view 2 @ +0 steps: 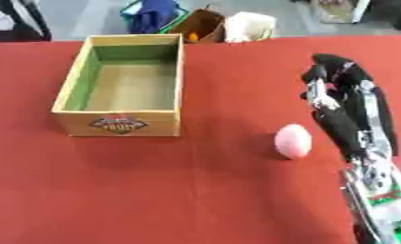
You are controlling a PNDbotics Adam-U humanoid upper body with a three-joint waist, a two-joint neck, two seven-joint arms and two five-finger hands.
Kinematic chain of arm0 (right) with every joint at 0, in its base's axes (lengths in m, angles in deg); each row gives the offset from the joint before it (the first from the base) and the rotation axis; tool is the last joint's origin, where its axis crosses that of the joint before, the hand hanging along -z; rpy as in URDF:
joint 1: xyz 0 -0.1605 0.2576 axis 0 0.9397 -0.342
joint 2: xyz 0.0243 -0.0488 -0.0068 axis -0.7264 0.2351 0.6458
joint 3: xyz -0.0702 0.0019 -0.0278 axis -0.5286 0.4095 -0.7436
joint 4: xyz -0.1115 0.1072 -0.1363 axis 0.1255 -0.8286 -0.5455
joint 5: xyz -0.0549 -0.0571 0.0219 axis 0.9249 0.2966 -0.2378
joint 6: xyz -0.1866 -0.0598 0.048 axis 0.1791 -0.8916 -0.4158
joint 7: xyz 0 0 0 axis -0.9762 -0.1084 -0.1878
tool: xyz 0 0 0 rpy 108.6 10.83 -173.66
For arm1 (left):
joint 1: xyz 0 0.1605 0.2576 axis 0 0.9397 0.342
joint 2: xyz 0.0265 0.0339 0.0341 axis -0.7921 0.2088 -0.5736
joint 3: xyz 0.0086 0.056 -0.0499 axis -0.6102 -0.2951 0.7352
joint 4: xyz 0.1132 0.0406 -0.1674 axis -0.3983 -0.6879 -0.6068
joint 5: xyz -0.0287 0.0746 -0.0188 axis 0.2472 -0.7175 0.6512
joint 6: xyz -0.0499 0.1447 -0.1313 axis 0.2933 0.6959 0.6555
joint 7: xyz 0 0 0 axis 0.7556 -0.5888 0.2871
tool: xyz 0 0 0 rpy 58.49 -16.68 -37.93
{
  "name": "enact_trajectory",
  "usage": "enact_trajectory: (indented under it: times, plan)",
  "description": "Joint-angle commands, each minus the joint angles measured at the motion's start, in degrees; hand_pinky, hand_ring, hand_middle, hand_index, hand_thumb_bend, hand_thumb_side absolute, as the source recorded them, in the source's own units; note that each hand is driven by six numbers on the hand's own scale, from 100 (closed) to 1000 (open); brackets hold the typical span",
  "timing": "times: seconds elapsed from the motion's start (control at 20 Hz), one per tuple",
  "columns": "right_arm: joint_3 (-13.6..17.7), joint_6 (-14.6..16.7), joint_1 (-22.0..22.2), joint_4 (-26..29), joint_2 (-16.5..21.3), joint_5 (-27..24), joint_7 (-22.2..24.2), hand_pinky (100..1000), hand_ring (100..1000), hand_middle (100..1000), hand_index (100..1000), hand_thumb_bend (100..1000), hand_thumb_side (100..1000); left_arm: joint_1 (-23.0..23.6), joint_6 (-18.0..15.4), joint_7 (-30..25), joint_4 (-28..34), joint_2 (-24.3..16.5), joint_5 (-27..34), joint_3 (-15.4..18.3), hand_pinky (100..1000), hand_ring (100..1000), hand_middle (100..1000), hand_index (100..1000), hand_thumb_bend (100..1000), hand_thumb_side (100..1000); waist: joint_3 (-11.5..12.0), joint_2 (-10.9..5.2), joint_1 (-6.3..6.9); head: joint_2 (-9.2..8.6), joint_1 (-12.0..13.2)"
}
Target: Pick up objects on the table and place them in the box.
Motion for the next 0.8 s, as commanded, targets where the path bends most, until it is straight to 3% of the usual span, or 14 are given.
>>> enact_trajectory:
  times: [0.05, 0.8]
  plan:
    - [0.1, 0.1, -0.5, 1.2, 1.3, 0.5, 0.3, 519, 667, 555, 749, 100, 447, -0.4, 0.0, -0.1, 1.1, -1.5, -0.2, 0.2, 555, 517, 442, 596, 100, 653, 0.1, -0.88, -0.12, -0.17, -0.2]
    - [0.2, 0.4, -1.0, 1.2, 2.2, 1.0, 0.3, 523, 681, 572, 781, 100, 464, -0.5, -0.1, 0.0, 1.1, -1.5, -0.3, 0.3, 554, 517, 442, 596, 100, 653, 0.2, -0.81, -0.42, -0.15, -0.4]
